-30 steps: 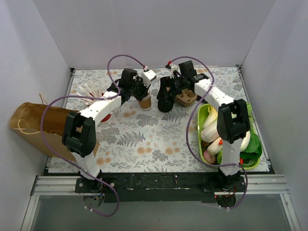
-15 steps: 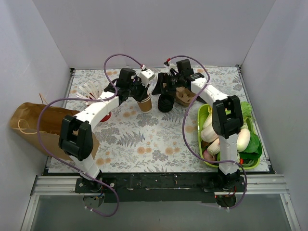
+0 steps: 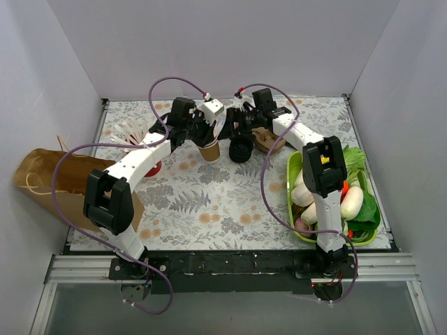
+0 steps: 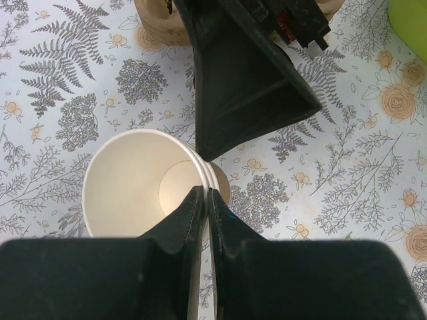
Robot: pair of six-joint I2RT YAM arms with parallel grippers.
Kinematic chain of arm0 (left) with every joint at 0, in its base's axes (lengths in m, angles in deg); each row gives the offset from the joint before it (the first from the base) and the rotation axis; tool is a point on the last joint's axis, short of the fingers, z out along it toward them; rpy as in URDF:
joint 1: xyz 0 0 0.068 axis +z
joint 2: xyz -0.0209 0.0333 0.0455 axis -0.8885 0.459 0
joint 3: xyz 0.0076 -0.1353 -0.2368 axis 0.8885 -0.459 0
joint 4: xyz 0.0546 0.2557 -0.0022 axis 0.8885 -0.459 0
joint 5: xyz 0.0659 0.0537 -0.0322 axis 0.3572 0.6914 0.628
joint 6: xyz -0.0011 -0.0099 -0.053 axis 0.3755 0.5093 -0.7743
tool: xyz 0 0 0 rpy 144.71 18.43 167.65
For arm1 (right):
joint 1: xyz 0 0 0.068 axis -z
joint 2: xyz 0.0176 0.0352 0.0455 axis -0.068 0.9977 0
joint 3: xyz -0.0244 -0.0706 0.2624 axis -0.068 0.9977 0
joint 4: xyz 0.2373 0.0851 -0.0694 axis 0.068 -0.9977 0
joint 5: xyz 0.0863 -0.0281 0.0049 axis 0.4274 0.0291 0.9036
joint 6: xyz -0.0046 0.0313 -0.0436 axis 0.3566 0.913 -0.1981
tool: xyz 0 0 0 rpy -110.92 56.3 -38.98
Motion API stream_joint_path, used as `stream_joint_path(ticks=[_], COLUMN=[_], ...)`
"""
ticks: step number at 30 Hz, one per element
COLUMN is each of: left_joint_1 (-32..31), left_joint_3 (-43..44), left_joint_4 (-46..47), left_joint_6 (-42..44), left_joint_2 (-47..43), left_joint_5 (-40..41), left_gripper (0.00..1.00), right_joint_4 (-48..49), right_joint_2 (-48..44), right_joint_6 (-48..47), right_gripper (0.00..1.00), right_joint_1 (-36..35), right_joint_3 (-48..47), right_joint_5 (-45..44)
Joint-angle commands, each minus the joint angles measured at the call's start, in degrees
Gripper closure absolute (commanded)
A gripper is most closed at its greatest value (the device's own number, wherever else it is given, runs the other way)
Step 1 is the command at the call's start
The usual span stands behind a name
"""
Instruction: Pack the takeout coffee
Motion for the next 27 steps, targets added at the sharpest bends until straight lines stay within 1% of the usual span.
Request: stream_joint_path(ticks=[1,8,15,21,24,27], left_joint_1=[0.2,0.2,0.3,0.2,0.3,0.3], left_joint_3=[2.7,3.0,2.4,0.7,1.4,4.3], left_joint_4=[0.3,0.7,1.0,1.1,1.3,1.1], left_joint_6=[0.4,1.5,2.2,2.6,2.4,1.9], left_joint_2=[-2.2,-1.1,-0.6,-0.7,-1.4,-2.2], left_joint_5=[-0.3,2.0,2.6,2.7,2.6,2.4], left_gripper=[1.0,1.0,1.0,1.0,1.0,1.0], right_joint_4=[2.8,4.6,4.9,3.7,3.8,3.9], right_joint_2=[0.5,0.7,0.5,0.8,0.1,-1.6], right_joint_6=[0.5,1.8,2.1,0.2,-0.7,-2.4], right_gripper=[0.09,0.09,0.09,0.11,0.11,0.11], right_joint_1=[-0.3,0.1,0.1,0.4,1.1,2.2], right_joint_3=[-3.0,-2.7,-1.8,-2.1,-2.1,-2.2], right_joint_5=[4.7,9.0,9.4,7.2,7.6,7.7])
